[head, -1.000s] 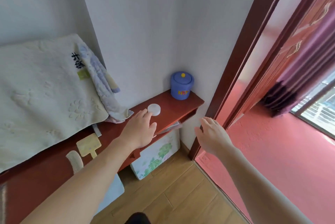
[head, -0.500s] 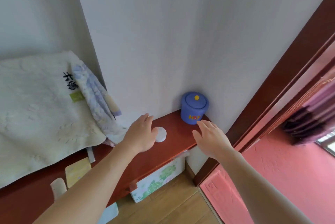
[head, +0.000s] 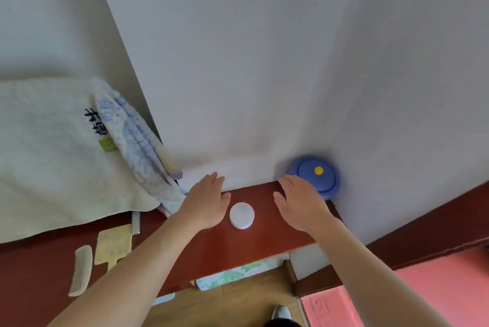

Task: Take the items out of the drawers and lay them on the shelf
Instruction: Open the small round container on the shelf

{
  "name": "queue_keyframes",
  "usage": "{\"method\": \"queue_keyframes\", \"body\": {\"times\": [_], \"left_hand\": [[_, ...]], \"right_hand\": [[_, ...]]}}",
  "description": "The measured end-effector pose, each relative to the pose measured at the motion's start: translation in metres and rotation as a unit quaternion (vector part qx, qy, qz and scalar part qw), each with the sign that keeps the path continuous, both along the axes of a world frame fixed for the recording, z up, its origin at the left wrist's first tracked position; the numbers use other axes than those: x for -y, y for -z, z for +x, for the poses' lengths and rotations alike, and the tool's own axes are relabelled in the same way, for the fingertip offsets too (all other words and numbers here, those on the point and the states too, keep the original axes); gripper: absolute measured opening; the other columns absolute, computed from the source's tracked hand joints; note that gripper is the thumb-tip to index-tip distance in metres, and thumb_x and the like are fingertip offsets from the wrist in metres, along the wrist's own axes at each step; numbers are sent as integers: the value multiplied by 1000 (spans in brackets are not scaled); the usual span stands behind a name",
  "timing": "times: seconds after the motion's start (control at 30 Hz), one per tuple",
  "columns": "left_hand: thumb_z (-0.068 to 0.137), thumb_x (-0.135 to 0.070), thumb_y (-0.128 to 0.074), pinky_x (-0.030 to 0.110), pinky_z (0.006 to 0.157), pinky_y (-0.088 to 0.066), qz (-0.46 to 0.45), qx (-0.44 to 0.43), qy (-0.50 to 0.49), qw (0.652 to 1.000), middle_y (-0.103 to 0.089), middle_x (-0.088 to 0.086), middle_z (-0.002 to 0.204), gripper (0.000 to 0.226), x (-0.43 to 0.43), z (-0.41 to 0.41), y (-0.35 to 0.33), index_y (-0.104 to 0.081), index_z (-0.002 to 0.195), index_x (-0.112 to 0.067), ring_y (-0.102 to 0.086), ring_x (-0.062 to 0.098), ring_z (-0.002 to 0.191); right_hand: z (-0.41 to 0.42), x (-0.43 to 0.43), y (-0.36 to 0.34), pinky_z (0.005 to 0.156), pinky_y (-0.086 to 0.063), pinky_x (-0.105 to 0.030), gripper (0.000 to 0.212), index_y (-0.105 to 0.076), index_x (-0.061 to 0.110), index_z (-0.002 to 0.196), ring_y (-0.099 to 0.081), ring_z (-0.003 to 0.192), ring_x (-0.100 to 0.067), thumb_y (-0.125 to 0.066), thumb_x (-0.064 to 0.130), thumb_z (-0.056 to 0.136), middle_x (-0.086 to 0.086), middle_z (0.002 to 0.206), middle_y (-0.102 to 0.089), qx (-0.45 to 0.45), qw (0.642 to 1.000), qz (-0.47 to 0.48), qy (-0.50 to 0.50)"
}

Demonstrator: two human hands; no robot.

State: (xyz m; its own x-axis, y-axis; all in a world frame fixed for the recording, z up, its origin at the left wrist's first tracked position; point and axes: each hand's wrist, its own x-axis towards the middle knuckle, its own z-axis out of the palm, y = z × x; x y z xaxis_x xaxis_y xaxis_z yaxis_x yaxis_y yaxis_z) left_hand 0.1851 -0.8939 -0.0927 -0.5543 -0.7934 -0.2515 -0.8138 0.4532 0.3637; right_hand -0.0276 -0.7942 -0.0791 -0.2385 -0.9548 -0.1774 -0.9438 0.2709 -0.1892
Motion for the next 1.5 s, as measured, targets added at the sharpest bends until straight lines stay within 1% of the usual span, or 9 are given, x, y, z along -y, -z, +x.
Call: {"method": "queue_keyframes", "body": {"times": [0.23, 0.37, 0.43, 0.53, 0.63, 0.77, 0.93, 1.27, 1.5], "left_hand": [[105, -37, -32, 36, 121, -17, 23, 2, -118, 993, -19, 9, 163, 58, -17, -4, 5, -23, 155, -9, -16, 22, 151], [104, -35, -37, 35, 118, -24, 32, -17, -167, 985, -32, 9, 158, 54, -34, 7, 14, -32, 151, -8, -27, 22, 146], [104, -36, -39, 33, 119, -21, 43, -20, -179, 983, -28, 6, 160, 56, -43, 14, 21, -29, 153, -11, -24, 19, 148], [103, -39, -41, 32, 120, -18, 75, -21, -187, 979, -20, 1, 164, 63, -49, 26, 38, -19, 157, -17, -18, 17, 151], [96, -47, -53, 35, 120, -24, 104, -32, -178, 978, -20, -4, 163, 74, -44, 32, 61, -18, 157, -22, -19, 13, 150], [84, -48, -71, 33, 117, -28, 119, -76, -174, 975, -24, -8, 161, 91, -33, 25, 94, -18, 155, -28, -24, 11, 147], [78, -44, -79, 31, 117, -30, 122, -119, -181, 969, -29, -7, 159, 101, -23, 5, 139, -15, 156, -28, -27, 11, 145], [70, -48, -84, 26, 111, -29, 25, -173, -163, 971, -51, -8, 136, 105, -25, -7, 193, -26, 153, -20, -43, 11, 128], [68, -47, -85, 30, 113, -29, -9, -203, -141, 969, -54, -9, 135, 104, -19, -19, 206, -31, 151, -16, -45, 13, 128]], "right_hand": [[-21, 39, 20, 119, -19, -35, 54, -29, 14, 151, -23, 146, -21, -32, 40, 104, -5, 158, -28, 57, 991, 19, -119], [-13, 48, 36, 117, -23, -35, 53, -33, 11, 149, -31, 141, -25, -34, 38, 104, -8, 154, -35, 61, 981, 57, -176], [-7, 51, 46, 115, -27, -36, 52, -35, 11, 147, -35, 138, -26, -34, 38, 103, -8, 151, -39, 58, 977, 78, -192], [-1, 57, 61, 115, -26, -36, 52, -34, 12, 148, -34, 139, -24, -35, 38, 102, -7, 152, -38, 59, 975, 97, -192], [1, 63, 80, 118, -22, -35, 56, -30, 14, 151, -27, 144, -22, -37, 39, 101, -5, 157, -32, 74, 976, 108, -174], [3, 72, 104, 115, -26, -34, 65, -30, 19, 151, -29, 142, -20, -52, 43, 95, 0, 156, -31, 95, 975, 107, -172], [11, 78, 134, 112, -30, -32, 77, -31, 25, 149, -31, 139, -16, -65, 47, 84, 5, 152, -34, 125, 970, 105, -179], [9, 75, 172, 109, -32, -29, 83, -34, 25, 147, -34, 136, -14, -72, 49, 78, 9, 150, -37, 149, 975, 58, -156], [1, 70, 184, 104, -31, -23, 84, -38, 24, 146, -37, 132, -11, -77, 44, 75, 9, 146, -42, 171, 971, 13, -169]]}}
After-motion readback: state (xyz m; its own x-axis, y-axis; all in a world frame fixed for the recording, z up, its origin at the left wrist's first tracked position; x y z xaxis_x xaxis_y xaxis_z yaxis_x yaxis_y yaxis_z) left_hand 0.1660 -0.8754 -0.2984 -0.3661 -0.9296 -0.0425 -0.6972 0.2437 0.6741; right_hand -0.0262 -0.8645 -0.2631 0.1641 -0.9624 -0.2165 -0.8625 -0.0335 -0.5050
